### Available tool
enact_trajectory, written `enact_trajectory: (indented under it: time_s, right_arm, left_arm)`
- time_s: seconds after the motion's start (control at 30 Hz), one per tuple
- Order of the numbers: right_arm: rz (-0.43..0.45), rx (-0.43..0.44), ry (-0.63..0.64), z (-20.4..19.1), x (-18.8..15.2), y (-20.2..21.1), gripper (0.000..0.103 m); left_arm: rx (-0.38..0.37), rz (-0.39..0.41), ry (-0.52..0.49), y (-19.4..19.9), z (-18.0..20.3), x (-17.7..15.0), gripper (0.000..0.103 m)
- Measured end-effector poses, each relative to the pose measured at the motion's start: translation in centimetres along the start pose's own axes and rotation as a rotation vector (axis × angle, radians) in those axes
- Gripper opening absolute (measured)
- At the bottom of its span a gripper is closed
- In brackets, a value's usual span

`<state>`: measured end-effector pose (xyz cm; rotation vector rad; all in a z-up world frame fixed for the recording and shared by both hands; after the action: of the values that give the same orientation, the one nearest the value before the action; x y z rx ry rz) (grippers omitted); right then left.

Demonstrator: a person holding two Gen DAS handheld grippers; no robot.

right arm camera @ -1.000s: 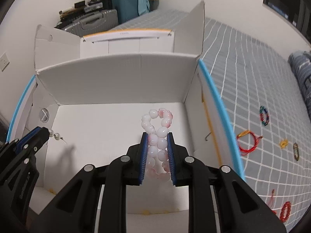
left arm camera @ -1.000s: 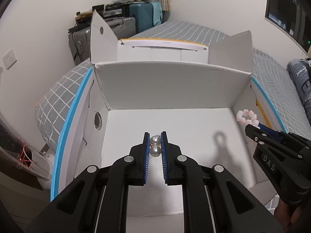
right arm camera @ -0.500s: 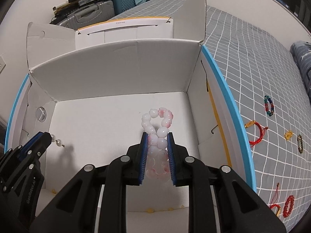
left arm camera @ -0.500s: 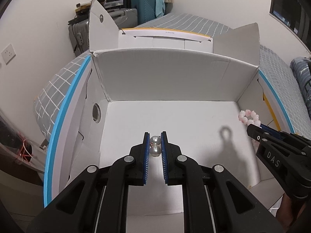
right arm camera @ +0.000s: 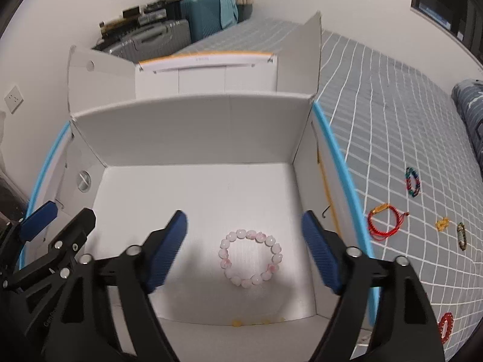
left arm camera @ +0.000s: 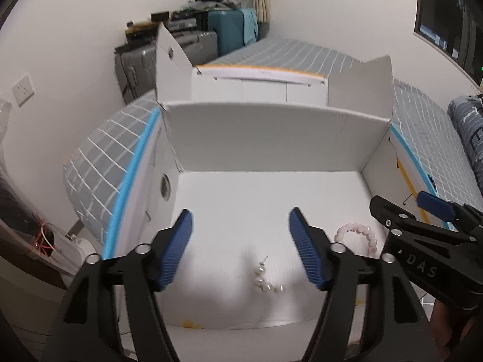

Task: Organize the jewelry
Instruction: 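Open both tools to drop the earring and pink bracelet into the box, then move both tools back over the remaining bracelets on the bed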

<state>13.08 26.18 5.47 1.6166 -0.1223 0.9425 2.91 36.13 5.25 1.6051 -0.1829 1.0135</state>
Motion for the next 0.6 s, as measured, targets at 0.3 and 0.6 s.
enact_trajectory:
  time_s: [0.3, 0.6]
  right_arm:
    - [0.102, -0.033, -0.043, 2.4, 0.3, 4.2, 0.091]
    - [0.157, -0.081, -0.083, 7.0, -1.3, 8.5, 0.094]
  left_arm:
    - [-0.014, 0.06, -0.012, 2.4, 0.5, 0.3, 0.095]
    - [-0.062, 0.094, -0.062, 5.0, 4.1, -0.1, 0.097]
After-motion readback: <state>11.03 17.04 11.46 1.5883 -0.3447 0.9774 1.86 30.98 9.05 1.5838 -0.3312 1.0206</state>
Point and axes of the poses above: each gripper's, at about its wrist camera, not at the fingertips, and y roughly against the way its jaws point, z to its right, x to its top, the point moved 3 cm from there along -y, roughly the way its jaws point, and after that the axes turned 3 degrees about -x, right-handed, at the moved point
